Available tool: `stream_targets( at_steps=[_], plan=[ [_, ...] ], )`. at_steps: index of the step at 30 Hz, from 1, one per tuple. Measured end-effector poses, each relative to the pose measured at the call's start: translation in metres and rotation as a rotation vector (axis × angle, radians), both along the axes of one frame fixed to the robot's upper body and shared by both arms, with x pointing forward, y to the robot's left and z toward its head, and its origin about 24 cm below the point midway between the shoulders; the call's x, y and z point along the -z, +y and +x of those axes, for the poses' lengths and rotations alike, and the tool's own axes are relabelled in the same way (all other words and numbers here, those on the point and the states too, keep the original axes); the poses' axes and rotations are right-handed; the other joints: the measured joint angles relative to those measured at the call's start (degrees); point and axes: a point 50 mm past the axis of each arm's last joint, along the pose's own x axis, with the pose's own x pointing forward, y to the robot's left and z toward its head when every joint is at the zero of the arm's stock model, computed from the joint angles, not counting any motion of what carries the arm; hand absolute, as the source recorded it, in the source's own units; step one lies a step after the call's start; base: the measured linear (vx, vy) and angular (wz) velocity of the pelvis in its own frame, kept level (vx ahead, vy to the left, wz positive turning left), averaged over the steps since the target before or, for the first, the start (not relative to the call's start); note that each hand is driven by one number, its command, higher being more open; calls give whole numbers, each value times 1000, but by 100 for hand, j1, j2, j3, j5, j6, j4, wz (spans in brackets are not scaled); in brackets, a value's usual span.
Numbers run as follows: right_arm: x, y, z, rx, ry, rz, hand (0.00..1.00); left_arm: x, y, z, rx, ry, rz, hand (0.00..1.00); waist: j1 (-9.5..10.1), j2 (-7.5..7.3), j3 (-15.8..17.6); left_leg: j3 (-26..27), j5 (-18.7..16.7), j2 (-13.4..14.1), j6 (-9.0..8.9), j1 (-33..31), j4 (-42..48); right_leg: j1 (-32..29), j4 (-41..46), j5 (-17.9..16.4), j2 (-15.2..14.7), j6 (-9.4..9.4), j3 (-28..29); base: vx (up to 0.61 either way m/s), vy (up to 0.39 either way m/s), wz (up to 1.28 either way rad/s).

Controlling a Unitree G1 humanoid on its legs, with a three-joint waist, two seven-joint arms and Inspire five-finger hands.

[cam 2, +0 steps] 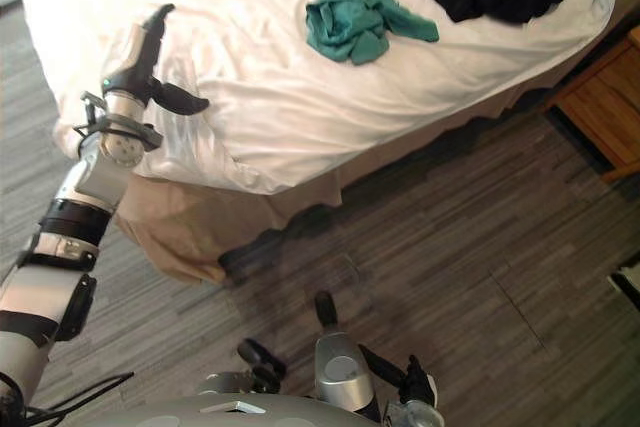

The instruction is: Tidy up the quilt and then pick up the clothes from the bed and put them into the laundry hamper

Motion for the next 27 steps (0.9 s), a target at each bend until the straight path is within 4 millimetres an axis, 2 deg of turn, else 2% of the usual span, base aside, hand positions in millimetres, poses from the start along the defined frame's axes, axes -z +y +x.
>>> stream_targets(
  at_steps=[3,9,10,15,18,24,26,27],
  plan=[
    [-2,2,4,7,-25,5,100,-16,1,4,-20,-34,-15,100,37,-41,117,64,-75,73,14,-257,200,-239,82,4,-1,-5,32,-43,-33,-4],
    [-9,8,22,-31,-94,-2,100,-30,3,13,-53,-23,-33,100,86,-146,217,117,-208,203,30,-697,525,-630,162,45,-6,4,35,-63,-35,-2],
    [-10,8,25,-26,-113,2,100,-30,2,14,-57,-16,-40,0,132,-150,259,138,-216,226,37,-777,582,-704,162,85,-6,14,35,-70,-47,-3],
    [-12,9,29,-37,-125,-1,100,-6,-3,20,-53,72,-155,0,246,-159,289,193,-218,251,39,-792,602,-718,164,119,-7,15,-71,-54,-46,1],
    [-12,9,29,-46,-121,-4,100,9,3,17,-57,92,-209,0,295,-159,289,274,-218,253,38,-668,596,-627,163,134,-7,16,-101,-41,-26,-8],
    [-11,6,27,-75,-102,-16,100,57,25,2,-86,213,-265,0,298,-115,222,259,-253,265,28,-246,573,-180,109,133,-6,16,-151,-63,-21,0],
    [-7,7,19,-72,-67,-9,100,84,31,-6,-100,289,-280,0,290,-100,5,161,-256,268,27,-193,573,-7,-20,134,-15,16,-248,-81,-45,19],
    [-6,6,16,-71,-57,-8,100,91,32,-9,-105,309,-283,0,289,-94,-28,122,-254,273,24,-146,575,84,-64,134,-16,16,-280,-41,-35,20]
  ],
)
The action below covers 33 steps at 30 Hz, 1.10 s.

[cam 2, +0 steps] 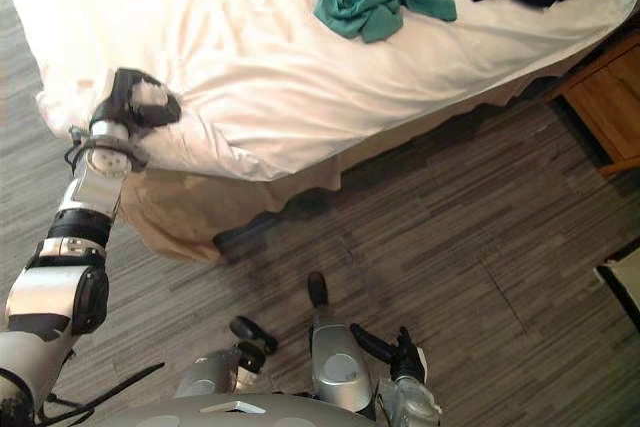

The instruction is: Tidy up the quilt and then pick up the clothes from the bed and put them into the laundry hamper

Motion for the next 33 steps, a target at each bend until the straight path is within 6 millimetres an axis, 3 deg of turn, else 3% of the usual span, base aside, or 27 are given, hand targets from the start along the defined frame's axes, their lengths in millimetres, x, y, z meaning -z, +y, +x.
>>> stream_targets(
  at_steps=[1,2,5,7,9,10,12,15,19,21,27,30,31,33],
  plan=[
    [2,-1,-4,1,17,1,100,11,2,-5,-5,31,-4,0,5,18,-34,-35,33,-2,-24,109,-24,114,-3,-2,-2,-2,-58,-36,-33,30],
    [4,-3,-13,8,50,-2,100,34,4,-15,-10,90,-35,0,-19,97,-168,-148,100,-40,-47,276,-155,301,-11,-22,-1,-29,-207,-50,-33,33],
    [8,-9,-29,28,109,-10,100,69,-6,-40,27,158,-56,0,7,215,-390,-464,284,-170,-51,529,-507,655,-108,-72,-35,-85,-548,-66,-17,53],
    [10,-10,-36,24,143,-17,100,81,-10,-53,48,175,-65,0,56,224,-475,-635,412,-247,-33,570,-692,745,-157,-89,-65,-82,-704,-92,7,51],
    [11,-11,-38,36,154,-16,100,102,-19,-87,61,176,-123,0,51,225,-501,-842,595,-355,4,712,-1028,900,-180,-135,-90,-68,-927,-108,30,52],
    [11,-11,-40,42,162,-12,100,108,-22,-98,63,183,-141,100,60,218,-507,-896,608,-362,6,761,-1064,967,-183,-150,-93,-67,-966,-63,37,37],
    [13,-10,-54,57,204,-5,100,138,-33,-138,55,251,-235,100,210,173,-669,-1026,603,-375,3,872,-1065,1145,-221,-189,-111,-53,-1095,-28,31,31],
    [15,-9,-58,38,233,-5,100,161,-33,-166,-15,299,-341,100,379,79,-863,-1071,583,-381,-3,943,-1067,1263,-299,-199,-112,-51,-1151,-26,17,11],
    [14,-9,-55,36,224,6,100,197,-26,-189,-128,429,-434,100,346,84,-934,-1068,537,-383,-36,1165,-1069,1506,-364,-224,-106,-43,-1151,-1,5,-4],
    [15,-10,-57,59,229,14,100,216,-20,-208,-267,465,-555,100,349,107,-975,-982,497,-371,-70,1253,-1069,1577,-393,-254,-92,-22,-1095,19,-2,-15],
    [13,-11,-51,219,170,56,100,236,-4,-238,-469,521,-676,100,403,138,-1037,-795,429,-305,-157,1360,-1067,1623,-388,-297,-23,-29,-996,52,-21,-12],
    [7,-14,-33,286,83,66,100,256,-3,-270,-601,674,-729,100,423,167,-1055,-716,415,-289,-177,1401,-1066,1653,-388,-305,-2,-32,-946,30,-15,-10],
    [2,-18,-23,299,37,58,0,262,-6,-285,-634,729,-738,100,468,162,-1055,-708,414,-286,-179,1399,-1065,1651,-387,-308,0,-32,-946,-13,-33,2],
    [-9,-28,-4,323,-57,29,0,267,-9,-301,-659,776,-740,100,543,149,-1062,-716,413,-286,-181,1391,-1065,1644,-377,-318,-2,-33,-954,-40,-26,4]
  ],
)
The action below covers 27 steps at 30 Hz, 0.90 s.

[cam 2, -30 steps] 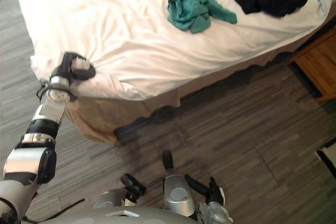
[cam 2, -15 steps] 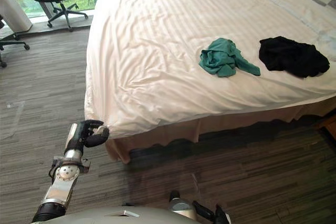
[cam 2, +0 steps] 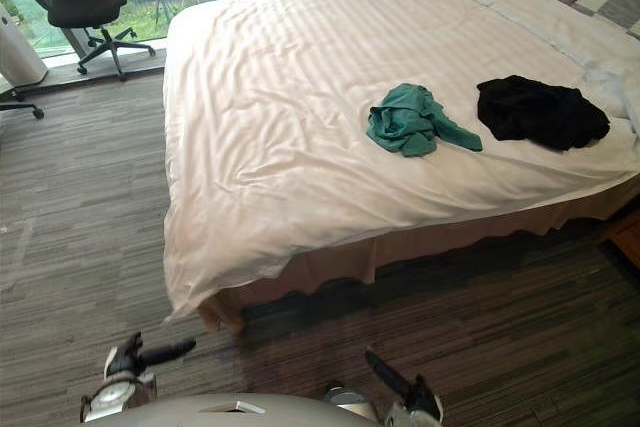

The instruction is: Tidy up the quilt and then pick up the clothes from the bed and put them into the laundry hamper

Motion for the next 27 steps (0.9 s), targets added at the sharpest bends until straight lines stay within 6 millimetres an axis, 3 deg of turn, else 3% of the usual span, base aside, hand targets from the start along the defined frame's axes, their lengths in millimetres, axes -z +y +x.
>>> stream_targets(
  at_steps=[2,5,8,11,13,17,18,19,21,27],
  plan=[
    [-24,-18,30,0,-130,-96,0,3,0,-21,-10,53,5,100,70,-39,-25,-51,2,0,2,-18,-1,-42,48,-40,-8,-9,-45,-61,-22,10],
    [-61,-39,65,-17,-287,-226,0,5,-5,-30,21,87,12,100,119,-104,-60,-197,19,-14,17,-56,-2,-56,98,-115,-33,12,-149,-96,-32,18],
    [-105,-58,101,-47,-459,-372,0,8,-21,-27,116,97,-2,100,114,-166,-101,-411,44,-46,54,-182,-3,-99,76,-123,-74,26,-293,-75,-16,28],
    [-129,-58,123,-103,-542,-451,0,10,-33,-24,181,96,-21,100,111,-197,-159,-533,68,-68,87,-312,-3,-168,71,-100,-96,49,-399,-18,-10,20],
    [-145,-47,139,-168,-616,-481,0,9,-32,-21,215,82,-11,100,115,-240,-133,-594,90,-72,96,-323,-3,-154,76,-96,-99,51,-451,12,-13,13],
    [-178,-6,174,-405,-776,-503,0,9,-33,-18,264,86,-7,100,116,-264,-118,-703,101,-99,106,-361,-3,-154,71,-89,-116,55,-508,25,-6,10],
    [-192,18,191,-511,-856,-485,0,9,-33,-17,294,85,-1,100,120,-288,-104,-773,112,-113,122,-401,1,-159,67,-84,-129,58,-561,16,-1,17],
    [-195,22,194,-528,-870,-484,0,9,-33,-17,300,85,0,100,124,-294,-99,-784,113,-120,124,-410,3,-161,64,-83,-132,61,-570,10,7,21],
    [-214,52,213,-662,-956,-473,0,9,-33,-16,330,88,9,100,171,-312,-85,-868,131,-148,149,-466,13,-146,-7,-43,-154,91,-608,9,9,16],
    [-252,99,237,-830,-1118,-433,0,8,-32,-11,312,53,4,100,399,-358,-14,-1163,197,-208,247,-673,5,-161,-16,2,-226,75,-868,-13,21,25]
  ],
)
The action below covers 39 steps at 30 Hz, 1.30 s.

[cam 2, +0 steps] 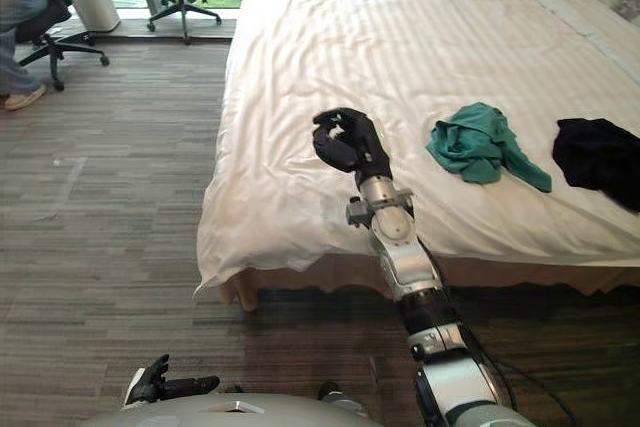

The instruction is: Tidy up the quilt and then pick up the clothes from the bed and put them into the laundry hamper

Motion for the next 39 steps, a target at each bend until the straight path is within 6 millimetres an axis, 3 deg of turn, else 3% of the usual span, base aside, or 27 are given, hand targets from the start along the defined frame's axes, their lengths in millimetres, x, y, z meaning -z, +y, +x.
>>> stream_targets(
  at_steps=[3,4,5,6,9,13,15,17,19,20,22,26,30,32,33,36,38,39],
  plan=[
    [-31,20,17,-77,-72,19,0,-3,4,13,-52,-40,-10,100,80,-77,236,-138,103,-5,80,-237,-5,-161,-5,78,-5,-32,-109,-76,23,24],
    [-49,29,27,-101,-107,11,0,-5,7,19,-68,-65,-12,100,124,-127,385,-198,168,0,107,-359,-6,-256,-4,128,-4,-59,-185,-189,31,46],
    [-85,35,44,-102,-172,26,0,-10,10,34,-97,-130,-16,100,261,-197,629,-380,308,10,159,-684,-3,-493,-4,204,5,-102,-338,-213,31,60],
    [-107,38,50,-96,-217,38,0,-13,11,42,-108,-166,-15,100,350,-213,811,-502,395,15,187,-872,10,-615,-4,250,14,-131,-452,-178,25,67],
    [-147,39,54,-81,-306,110,0,-20,12,63,-162,-242,-44,100,590,-170,1274,-871,585,21,241,-1325,12,-872,9,290,28,-163,-829,-96,21,65],
    [-167,44,60,-80,-319,207,0,-30,12,83,-177,-341,-53,100,748,-160,1715,-1166,815,20,295,-1900,16,-1283,23,361,43,-211,-1142,-35,33,44],
    [-166,40,66,-51,-298,236,0,-34,11,93,-176,-370,-58,100,840,-140,1870,-1229,889,12,330,-2162,18,-1509,21,412,42,-230,-1210,-15,48,24],
    [-158,30,74,0,-245,250,0,-37,10,100,-174,-388,-64,100,856,-96,1906,-1319,959,-6,363,-2484,20,-1782,12,472,34,-233,-1303,-17,54,22],
    [-136,17,83,61,-147,294,0,-40,9,108,-172,-406,-68,100,920,-48,1954,-1313,993,-30,403,-2725,21,-2017,0,541,13,-247,-1295,-5,81,1],
    [-135,15,81,55,-180,300,0,-41,8,112,-171,-418,-68,100,912,-14,2034,-1299,1001,-45,415,-2802,21,-2105,-1,572,-4,-244,-1278,4,83,-6],
    [-140,25,77,24,-228,308,0,-42,10,114,-183,-426,-64,100,846,-8,2087,-1229,1001,-53,417,-2894,20,-2231,-2,605,-21,-234,-1200,8,80,-17],
    [-123,46,68,-38,-243,268,0,-42,8,118,-196,-429,-66,100,820,-34,2096,-973,939,-41,390,-2858,19,-2311,6,620,-35,-214,-967,28,69,-27],
    [-62,92,29,-242,-174,158,0,-39,11,112,-236,-407,-61,100,623,-231,2064,-657,817,-29,371,-2614,17,-2248,15,623,-48,-209,-638,86,37,-44],
    [-14,113,3,-380,-29,101,0,-39,14,111,-216,-395,-46,100,462,-273,2042,-520,738,-35,344,-2396,19,-2111,12,623,-59,-207,-515,96,13,-36],
    [21,118,-12,-432,112,82,0,-40,13,112,-199,-397,-43,100,451,-298,2027,-441,688,-36,338,-2257,18,-2020,4,618,-60,-207,-430,88,4,-35],
    [88,124,-55,-531,415,87,0,-41,14,114,-171,-397,-33,100,288,-370,1982,-337,590,-37,319,-2009,17,-1814,-33,607,-55,-201,-340,108,-6,-25],
    [100,136,-79,-617,491,108,0,-40,15,113,-129,-380,-8,100,156,-458,1925,-291,551,-36,296,-1802,17,-1602,-108,604,-41,-194,-307,88,-15,-16],
    [89,146,-86,-678,453,126,0,-40,14,113,-111,-376,-3,100,130,-521,1864,-264,530,-22,279,-1680,17,-1496,-118,589,-27,-185,-277,60,-16,-14]
  ],
)
